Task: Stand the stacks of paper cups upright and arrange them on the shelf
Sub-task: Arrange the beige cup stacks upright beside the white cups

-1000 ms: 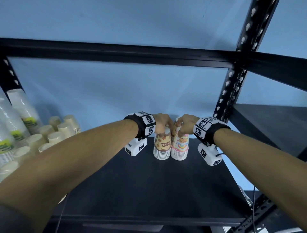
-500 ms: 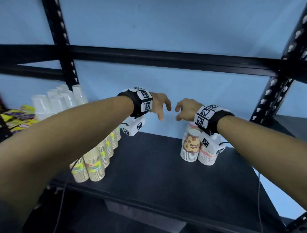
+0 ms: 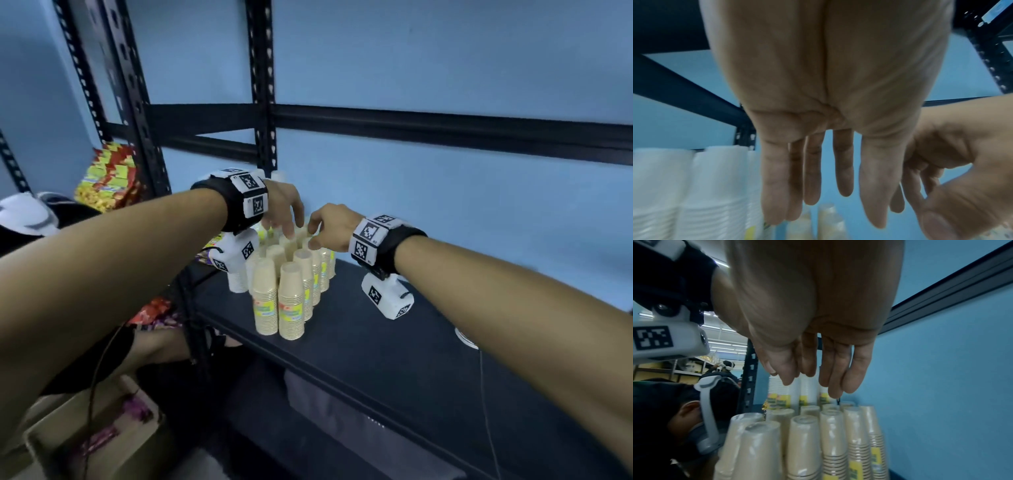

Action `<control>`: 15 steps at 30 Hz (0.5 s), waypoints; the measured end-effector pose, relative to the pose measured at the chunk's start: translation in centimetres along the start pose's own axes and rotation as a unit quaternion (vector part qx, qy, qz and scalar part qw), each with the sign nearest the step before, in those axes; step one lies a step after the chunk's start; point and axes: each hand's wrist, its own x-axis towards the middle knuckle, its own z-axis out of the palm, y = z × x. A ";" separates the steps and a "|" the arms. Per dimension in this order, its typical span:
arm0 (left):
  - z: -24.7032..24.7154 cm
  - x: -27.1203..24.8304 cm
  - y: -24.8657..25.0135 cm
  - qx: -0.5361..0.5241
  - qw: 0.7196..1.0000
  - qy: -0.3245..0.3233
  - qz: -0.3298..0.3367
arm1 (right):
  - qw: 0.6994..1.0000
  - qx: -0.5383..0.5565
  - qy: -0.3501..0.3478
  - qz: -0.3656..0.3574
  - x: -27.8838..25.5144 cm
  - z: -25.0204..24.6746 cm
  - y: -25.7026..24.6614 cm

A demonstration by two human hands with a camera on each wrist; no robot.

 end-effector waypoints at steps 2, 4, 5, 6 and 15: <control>1.0 -0.8 -1.6 0.003 1.000 0.001 -0.015 | 1.000 -0.001 -0.011 -0.020 0.1 0.9 -1.4; 2.0 -1.3 -2.8 -0.005 1.000 0.001 -0.026 | 0.999 0.003 -0.026 -0.034 0.0 1.8 -2.4; 2.4 -1.5 -3.2 -0.015 0.999 -0.001 -0.030 | 0.999 0.001 -0.032 -0.038 -0.1 2.2 -2.8; 2.9 -1.7 -3.5 -0.023 0.999 -0.003 -0.032 | 0.999 -0.002 -0.037 -0.039 -0.1 2.7 -3.1; 6.4 -2.0 -4.5 -0.072 0.997 -0.025 -0.029 | 0.997 -0.043 -0.061 -0.022 0.1 5.0 -4.8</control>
